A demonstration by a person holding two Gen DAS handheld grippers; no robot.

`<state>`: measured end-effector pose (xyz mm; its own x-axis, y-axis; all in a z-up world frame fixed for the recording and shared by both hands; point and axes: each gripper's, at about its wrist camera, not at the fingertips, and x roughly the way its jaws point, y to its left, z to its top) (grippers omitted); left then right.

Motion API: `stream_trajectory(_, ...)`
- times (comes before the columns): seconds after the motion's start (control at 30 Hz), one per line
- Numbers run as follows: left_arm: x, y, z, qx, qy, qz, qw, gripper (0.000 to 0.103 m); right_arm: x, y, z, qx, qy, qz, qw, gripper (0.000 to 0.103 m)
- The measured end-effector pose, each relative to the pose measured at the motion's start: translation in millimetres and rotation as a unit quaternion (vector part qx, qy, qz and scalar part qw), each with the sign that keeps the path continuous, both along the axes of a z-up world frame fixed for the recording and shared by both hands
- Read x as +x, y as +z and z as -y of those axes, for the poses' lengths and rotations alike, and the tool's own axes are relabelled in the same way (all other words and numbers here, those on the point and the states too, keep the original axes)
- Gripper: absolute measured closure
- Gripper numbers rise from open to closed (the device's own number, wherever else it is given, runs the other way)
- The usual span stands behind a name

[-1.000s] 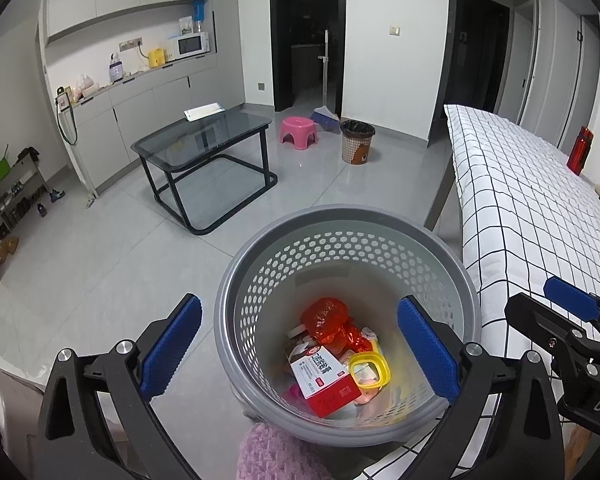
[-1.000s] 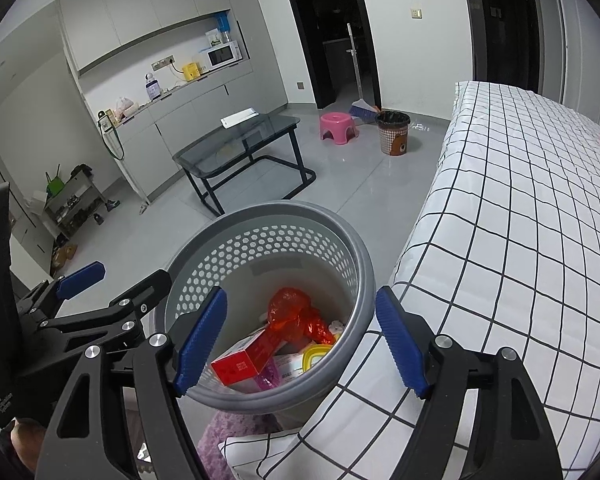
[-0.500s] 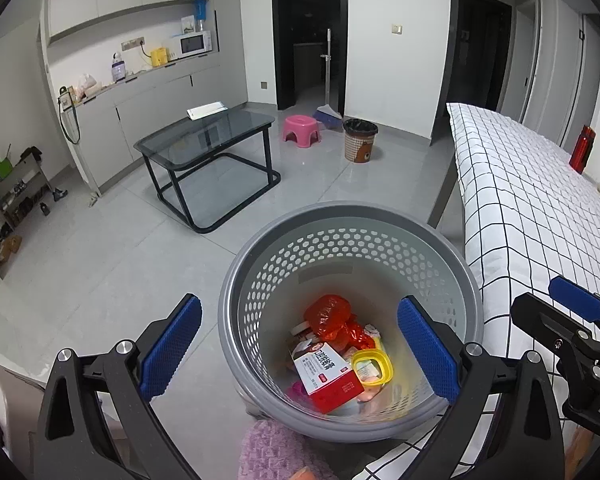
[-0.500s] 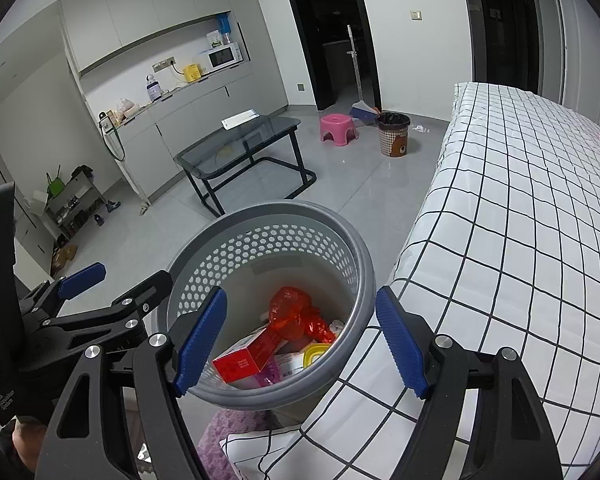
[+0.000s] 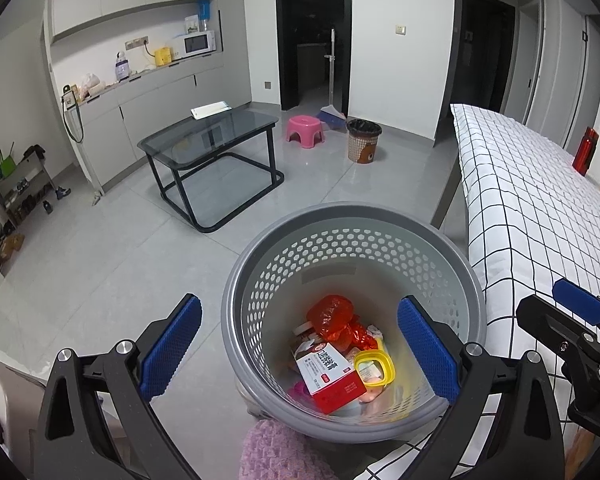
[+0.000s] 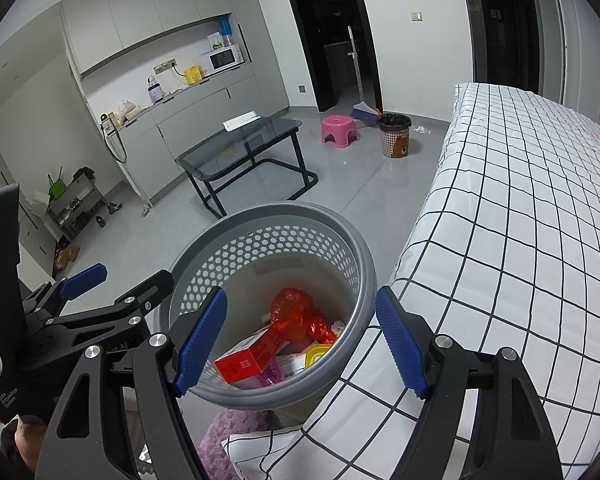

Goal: Collect trash

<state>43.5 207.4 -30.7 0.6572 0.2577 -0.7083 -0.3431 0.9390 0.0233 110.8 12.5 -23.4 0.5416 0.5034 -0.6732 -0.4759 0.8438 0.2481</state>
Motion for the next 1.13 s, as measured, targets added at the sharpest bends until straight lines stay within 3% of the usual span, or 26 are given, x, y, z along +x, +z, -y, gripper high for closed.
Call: stream_trajectory(1.13,1.5,-0.7,0.2,-0.003,0.002,-0.002,1.0,0.006,-0.1,0.0,1.7,0.001,0.001,0.0,1.0,0.03)
